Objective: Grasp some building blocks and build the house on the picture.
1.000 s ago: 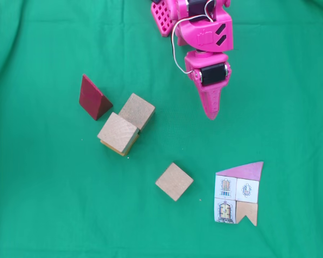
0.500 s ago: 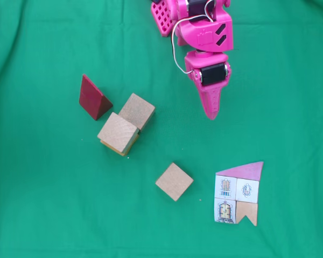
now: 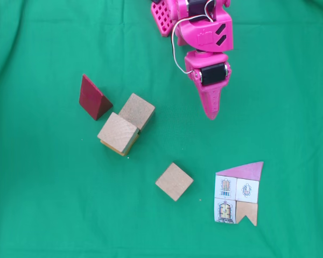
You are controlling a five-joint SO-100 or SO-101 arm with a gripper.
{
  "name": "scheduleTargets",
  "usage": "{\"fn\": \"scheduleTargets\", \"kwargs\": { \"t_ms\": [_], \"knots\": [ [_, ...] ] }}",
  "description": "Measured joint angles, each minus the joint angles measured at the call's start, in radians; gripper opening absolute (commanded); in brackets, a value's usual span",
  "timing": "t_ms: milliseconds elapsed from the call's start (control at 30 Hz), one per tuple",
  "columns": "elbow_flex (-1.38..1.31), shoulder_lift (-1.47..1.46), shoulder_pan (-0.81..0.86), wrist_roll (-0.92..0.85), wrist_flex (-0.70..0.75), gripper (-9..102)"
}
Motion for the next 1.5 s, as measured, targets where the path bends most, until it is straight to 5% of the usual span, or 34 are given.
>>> {"fn": "scheduleTargets", "kwargs": {
  "t_ms": [1500],
  "knots": [
    [-0.028,-0.006,0.002,-0.008,0.000,0]
  ]
}}
